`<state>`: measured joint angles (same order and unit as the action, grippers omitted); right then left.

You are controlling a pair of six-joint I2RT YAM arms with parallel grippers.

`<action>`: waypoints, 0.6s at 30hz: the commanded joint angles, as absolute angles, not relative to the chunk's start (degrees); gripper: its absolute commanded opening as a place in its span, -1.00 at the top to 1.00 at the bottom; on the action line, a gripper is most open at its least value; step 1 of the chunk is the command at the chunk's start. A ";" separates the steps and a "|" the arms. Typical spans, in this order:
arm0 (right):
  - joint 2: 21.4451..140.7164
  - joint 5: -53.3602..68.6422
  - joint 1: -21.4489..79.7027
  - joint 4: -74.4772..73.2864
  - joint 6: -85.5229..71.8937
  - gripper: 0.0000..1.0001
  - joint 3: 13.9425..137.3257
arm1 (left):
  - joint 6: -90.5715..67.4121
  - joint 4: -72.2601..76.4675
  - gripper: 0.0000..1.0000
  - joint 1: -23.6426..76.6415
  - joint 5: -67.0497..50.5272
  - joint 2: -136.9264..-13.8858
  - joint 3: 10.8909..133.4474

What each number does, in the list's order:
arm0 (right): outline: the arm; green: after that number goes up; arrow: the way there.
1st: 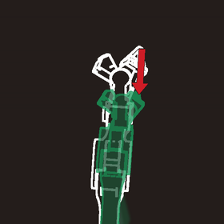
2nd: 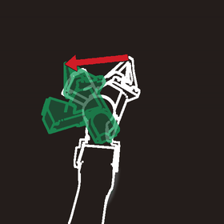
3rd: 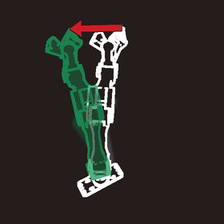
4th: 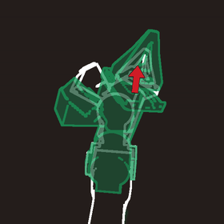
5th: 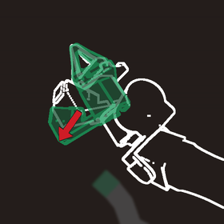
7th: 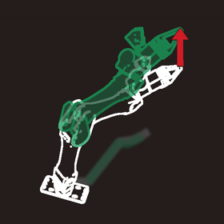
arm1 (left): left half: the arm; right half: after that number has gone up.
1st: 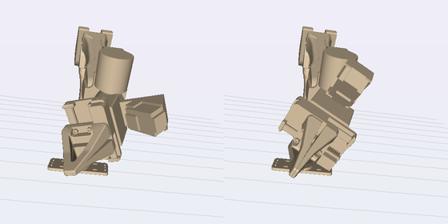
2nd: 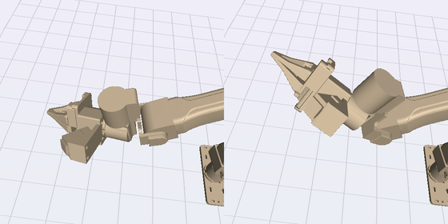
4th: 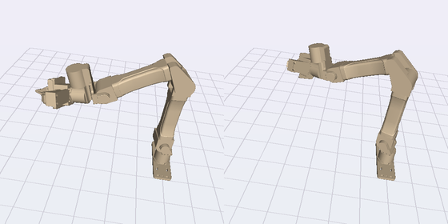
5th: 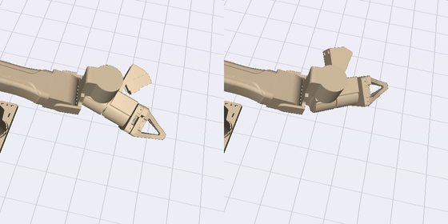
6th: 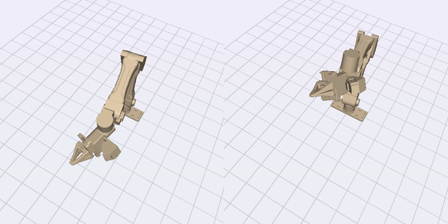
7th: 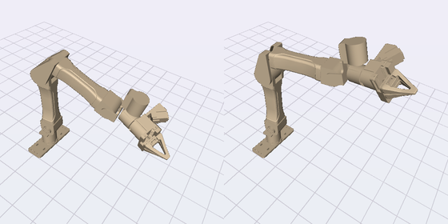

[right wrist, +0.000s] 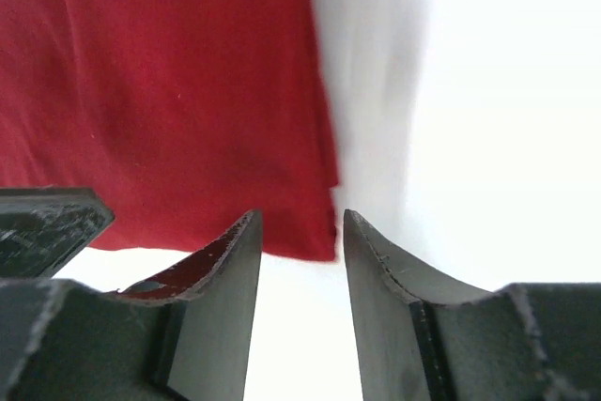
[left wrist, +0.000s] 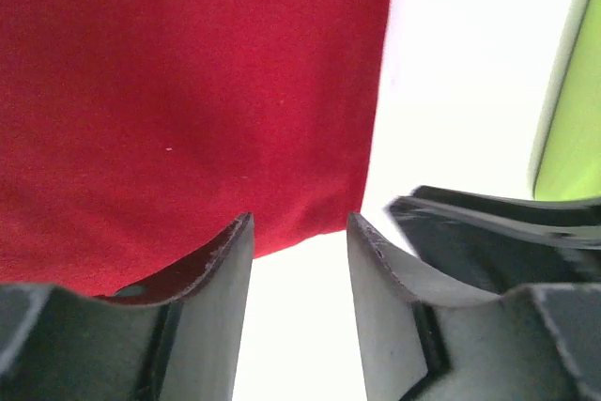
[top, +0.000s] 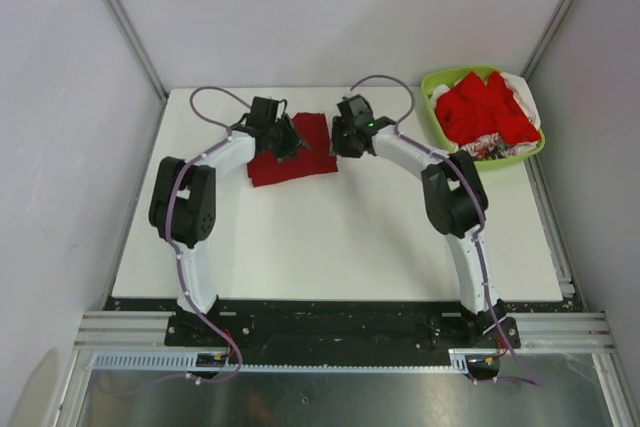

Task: Fold and stack the t-shirts
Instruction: Put the neatly folded tshirt into the corner of the board with the left arm

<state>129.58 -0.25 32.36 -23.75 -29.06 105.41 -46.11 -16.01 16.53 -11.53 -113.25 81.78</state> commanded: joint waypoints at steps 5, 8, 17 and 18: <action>111.48 -5.13 26.08 -21.57 -31.21 0.04 95.93 | -37.82 -19.75 -0.25 21.21 5.89 -112.06 87.44; 108.33 -5.04 24.78 -20.94 -31.19 0.04 92.37 | -33.86 -21.50 -0.35 23.51 12.52 -113.08 89.42; 103.66 -4.19 23.05 -21.01 -30.34 0.04 86.60 | -33.34 -25.10 -0.46 27.16 21.42 -116.70 92.73; 103.38 -4.03 23.04 -20.96 -30.24 0.04 86.15 | -33.59 -25.43 -0.45 27.07 22.18 -116.84 92.77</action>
<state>106.83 -4.05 23.55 -21.47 -30.44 87.59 -34.50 -23.09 27.24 15.73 -115.52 91.00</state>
